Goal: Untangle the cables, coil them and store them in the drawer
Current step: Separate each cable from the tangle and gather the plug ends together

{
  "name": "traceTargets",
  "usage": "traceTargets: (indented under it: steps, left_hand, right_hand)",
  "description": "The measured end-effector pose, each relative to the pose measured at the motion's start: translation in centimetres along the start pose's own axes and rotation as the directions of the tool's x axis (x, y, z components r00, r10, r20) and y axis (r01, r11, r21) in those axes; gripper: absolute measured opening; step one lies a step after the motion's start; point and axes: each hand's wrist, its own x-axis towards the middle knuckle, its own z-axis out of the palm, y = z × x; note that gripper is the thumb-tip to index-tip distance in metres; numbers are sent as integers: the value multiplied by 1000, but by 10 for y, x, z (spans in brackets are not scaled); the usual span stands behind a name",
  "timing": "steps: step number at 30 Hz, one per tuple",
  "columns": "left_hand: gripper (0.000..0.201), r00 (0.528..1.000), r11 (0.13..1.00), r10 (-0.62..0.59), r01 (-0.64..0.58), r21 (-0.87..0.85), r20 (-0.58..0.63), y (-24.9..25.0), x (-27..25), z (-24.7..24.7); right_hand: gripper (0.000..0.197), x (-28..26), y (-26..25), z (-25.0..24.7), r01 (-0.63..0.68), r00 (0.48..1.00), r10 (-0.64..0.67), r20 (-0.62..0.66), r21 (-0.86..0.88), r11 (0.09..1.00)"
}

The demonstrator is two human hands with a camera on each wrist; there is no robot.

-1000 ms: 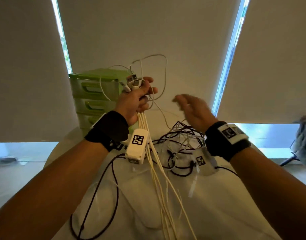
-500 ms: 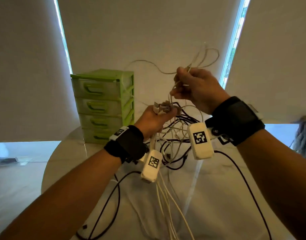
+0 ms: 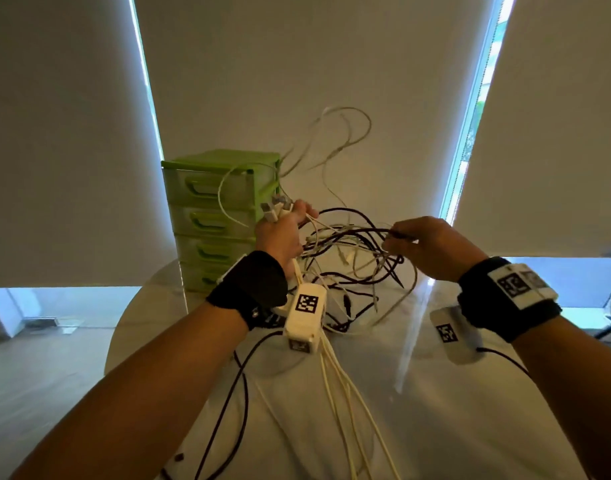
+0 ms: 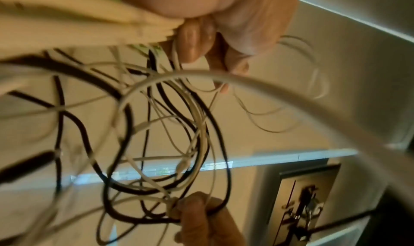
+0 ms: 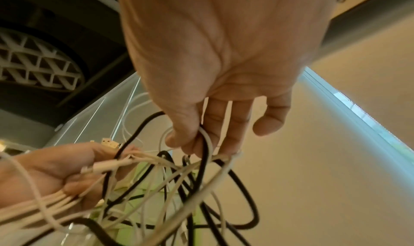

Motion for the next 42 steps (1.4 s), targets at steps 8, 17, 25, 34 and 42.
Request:
traceTargets:
  steps: [8,17,25,34,42]
  left_hand:
    - [25,992,995,10,2,97,-123,10,4,7]
    - [19,981,963,176,-188,195,79,20,-17,23]
    - [22,964,953,224,-247,177,142,31,-26,27]
    - [37,991,990,62,-46,134,-117,35,17,-17]
    - [19,975,972,198,-209,105,104,31,3,17]
  right_hand:
    - [11,-12,6,-9,209,960,-165,-225,188,960]
    - [36,-10,-6,-23,44,989,-29,-142,97,994]
    - [21,15,-26,17,7,1000,-6,9,-115,993]
    - [18,12,56,-21,-339,825,512,-240,515,787]
    - [70,2,19,0,-282,953,265,-149,-108,953]
